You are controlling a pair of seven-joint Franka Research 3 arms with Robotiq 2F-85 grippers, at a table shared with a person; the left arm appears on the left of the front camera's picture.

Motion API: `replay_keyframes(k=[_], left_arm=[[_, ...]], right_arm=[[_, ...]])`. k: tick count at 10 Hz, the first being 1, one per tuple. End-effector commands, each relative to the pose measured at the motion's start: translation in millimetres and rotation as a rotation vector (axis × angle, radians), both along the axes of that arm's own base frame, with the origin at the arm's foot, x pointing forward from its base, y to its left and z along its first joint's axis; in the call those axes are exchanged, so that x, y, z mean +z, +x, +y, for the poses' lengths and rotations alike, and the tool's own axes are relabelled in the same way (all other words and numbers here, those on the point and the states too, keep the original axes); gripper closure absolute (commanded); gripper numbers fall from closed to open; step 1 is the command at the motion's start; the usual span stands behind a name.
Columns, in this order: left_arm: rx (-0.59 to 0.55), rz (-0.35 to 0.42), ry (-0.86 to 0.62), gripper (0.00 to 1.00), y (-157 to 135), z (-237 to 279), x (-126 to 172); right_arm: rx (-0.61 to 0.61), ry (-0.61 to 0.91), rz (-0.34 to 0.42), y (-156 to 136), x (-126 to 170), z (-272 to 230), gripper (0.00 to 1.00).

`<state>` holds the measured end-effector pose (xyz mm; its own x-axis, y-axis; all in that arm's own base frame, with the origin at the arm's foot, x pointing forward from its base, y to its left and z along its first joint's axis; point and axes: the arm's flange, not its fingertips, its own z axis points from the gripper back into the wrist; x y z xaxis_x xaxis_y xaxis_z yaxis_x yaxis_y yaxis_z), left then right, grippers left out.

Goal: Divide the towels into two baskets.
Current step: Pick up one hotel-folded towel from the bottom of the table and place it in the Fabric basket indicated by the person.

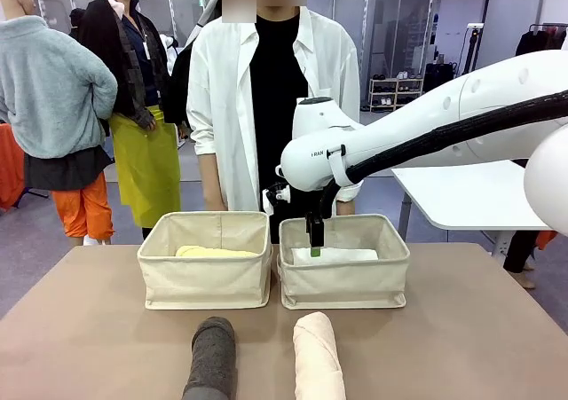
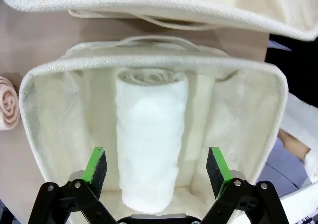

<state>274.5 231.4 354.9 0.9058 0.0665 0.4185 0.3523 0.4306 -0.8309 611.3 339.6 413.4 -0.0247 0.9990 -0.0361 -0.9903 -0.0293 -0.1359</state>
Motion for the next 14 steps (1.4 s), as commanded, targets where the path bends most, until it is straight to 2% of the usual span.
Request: replay_keyframes(k=[1,11,13,14], left_arm=[[-0.005,-0.006,-0.001,0.00,-6,-1,3],[-0.005,-0.006,-0.001,0.00,-6,-1,3],[-0.005,-0.006,-0.001,0.00,-6,-1,3],[-0.005,-0.006,-0.001,0.00,-6,-1,3]], right_arm=[[0.014,0.014,0.021,2,-7,1,0.00],[0.002,0.001,0.014,2,-9,2,0.00],[-0.107,0.088,0.031,-21,31,-39,0.00],[-0.163,0.150,0.045,-34,43,-58,0.00]])
